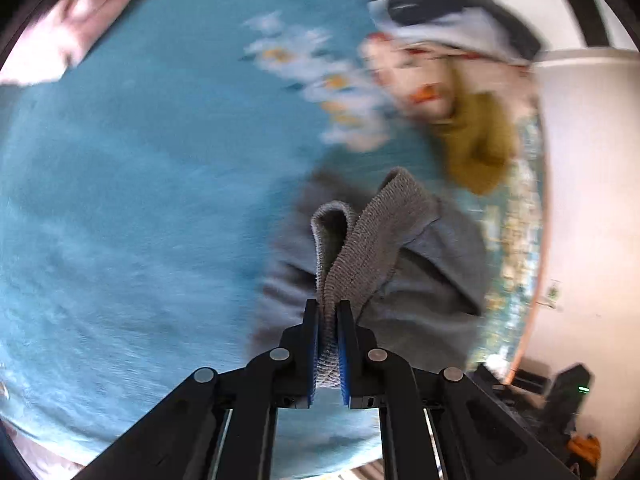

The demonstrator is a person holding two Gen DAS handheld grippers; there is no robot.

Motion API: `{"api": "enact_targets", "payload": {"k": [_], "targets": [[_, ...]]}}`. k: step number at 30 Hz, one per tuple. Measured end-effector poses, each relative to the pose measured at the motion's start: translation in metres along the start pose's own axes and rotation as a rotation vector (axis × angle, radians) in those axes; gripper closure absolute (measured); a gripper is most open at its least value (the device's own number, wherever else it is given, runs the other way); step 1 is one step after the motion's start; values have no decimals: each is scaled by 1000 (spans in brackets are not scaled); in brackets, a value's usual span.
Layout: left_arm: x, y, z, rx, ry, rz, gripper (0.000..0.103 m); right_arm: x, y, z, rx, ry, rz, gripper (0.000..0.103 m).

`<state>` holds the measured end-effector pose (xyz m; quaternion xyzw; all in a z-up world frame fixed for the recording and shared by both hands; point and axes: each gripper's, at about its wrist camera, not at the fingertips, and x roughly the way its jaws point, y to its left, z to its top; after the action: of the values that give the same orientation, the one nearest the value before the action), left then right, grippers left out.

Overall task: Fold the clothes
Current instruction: 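Grasp the folded sweatshirt bundle with both grippers from opposite sides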

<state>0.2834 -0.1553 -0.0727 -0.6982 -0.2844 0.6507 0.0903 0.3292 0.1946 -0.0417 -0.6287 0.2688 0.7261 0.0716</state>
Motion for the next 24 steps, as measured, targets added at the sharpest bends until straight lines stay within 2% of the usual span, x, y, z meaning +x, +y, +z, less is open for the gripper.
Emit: {"api": "enact_targets", "payload": {"k": [3, 6, 10, 12, 15, 16, 18, 20, 22, 24], "targets": [[19, 28, 0, -91, 43, 5, 90, 20, 3, 5, -18, 19, 11, 49], [18, 29, -2, -114, 50, 1, 85, 45, 3, 11, -33, 54, 17, 45], [-8, 13, -3, -38, 39, 22, 84, 41, -1, 17, -25, 70, 22, 44], [-28, -9, -2, 55, -2, 11, 82, 25, 6, 19, -61, 33, 36, 44], [-29, -46, 6, 157, -31, -20, 74, 11, 24, 24, -127, -24, 87, 44], [-24, -53, 11, 179, -33, -20, 70, 10, 31, 27, -147, -36, 104, 44], [-3, -69, 28, 201, -32, 17, 45, 21, 46, 36, -170, -33, 146, 44], [22, -63, 43, 181, -17, 60, 43, 41, 55, 43, -158, -13, 143, 44], [49, -53, 50, 113, 37, 114, 45, 64, 57, 49, -148, 19, 130, 41], [49, -47, 54, 72, 40, 88, 45, 80, 57, 54, -150, 53, 115, 41]]}}
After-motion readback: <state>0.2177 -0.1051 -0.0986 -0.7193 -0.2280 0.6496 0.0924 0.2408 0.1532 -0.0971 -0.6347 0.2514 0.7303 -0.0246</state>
